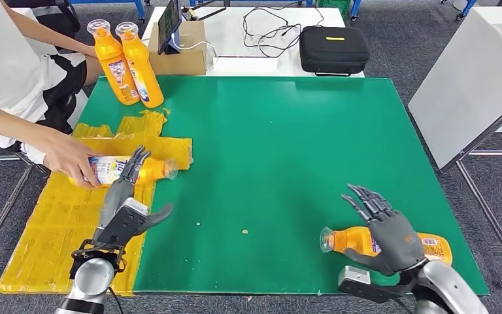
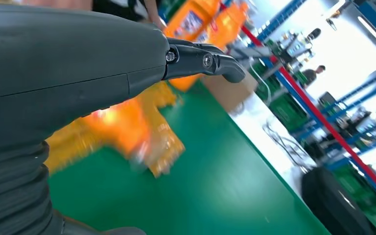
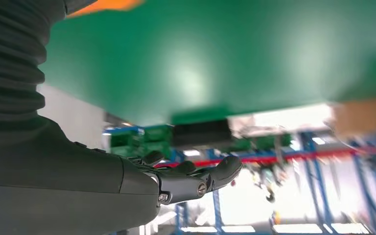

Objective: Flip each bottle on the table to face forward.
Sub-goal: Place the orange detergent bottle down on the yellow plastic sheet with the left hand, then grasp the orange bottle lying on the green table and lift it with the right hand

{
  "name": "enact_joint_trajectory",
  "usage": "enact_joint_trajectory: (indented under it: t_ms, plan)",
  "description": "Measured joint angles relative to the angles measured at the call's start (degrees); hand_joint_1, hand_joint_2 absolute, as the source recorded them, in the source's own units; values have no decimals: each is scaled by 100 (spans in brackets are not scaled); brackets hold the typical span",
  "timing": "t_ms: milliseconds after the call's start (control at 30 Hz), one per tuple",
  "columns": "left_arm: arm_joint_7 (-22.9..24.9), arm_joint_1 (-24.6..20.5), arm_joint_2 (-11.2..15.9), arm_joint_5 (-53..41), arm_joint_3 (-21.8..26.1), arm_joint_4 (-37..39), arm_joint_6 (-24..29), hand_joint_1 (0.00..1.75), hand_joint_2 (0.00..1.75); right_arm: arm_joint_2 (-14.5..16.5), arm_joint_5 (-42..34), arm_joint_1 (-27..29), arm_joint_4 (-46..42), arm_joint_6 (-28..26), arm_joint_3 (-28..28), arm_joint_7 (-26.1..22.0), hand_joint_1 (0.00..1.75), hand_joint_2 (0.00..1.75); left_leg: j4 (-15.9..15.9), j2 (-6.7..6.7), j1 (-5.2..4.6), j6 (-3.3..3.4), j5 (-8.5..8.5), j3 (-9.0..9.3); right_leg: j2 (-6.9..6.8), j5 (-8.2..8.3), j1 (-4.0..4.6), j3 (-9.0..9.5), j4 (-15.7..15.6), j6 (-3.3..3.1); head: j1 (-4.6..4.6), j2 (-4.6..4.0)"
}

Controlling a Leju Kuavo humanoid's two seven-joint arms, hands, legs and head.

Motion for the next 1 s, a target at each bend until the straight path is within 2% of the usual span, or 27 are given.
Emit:
enact_joint_trajectory:
  t_ms: [200, 400, 733, 1000]
  plan:
    - [11, 109, -106, 248, -139, -9, -133, 0, 175, -480, -10, 235, -3, 413, -776, 299, 0, 175, 0, 9, 1, 0, 0, 2, 1, 2, 1, -1, 0, 2, -3, 0]
    - [9, 115, -183, 328, -193, -4, -171, 0, 175, -781, 65, 389, 1, 568, -1147, 454, 0, 175, 0, 10, 4, 0, 0, 2, 2, 1, 5, -2, 0, 2, -3, 0]
    - [0, 133, -224, 402, -277, -4, -213, 0, 175, -978, 127, 468, 65, 792, -1337, 623, 0, 175, 0, 9, 4, 0, 0, 2, 2, 1, 4, -3, 0, 2, -2, 0]
    - [-42, 51, -224, 573, -342, 68, -246, 0, 175, -1589, -594, 651, 310, 1390, -1328, 303, 0, 175, 1, 8, 1, 1, 0, 2, 2, 2, 1, -1, 0, 3, -3, 0]
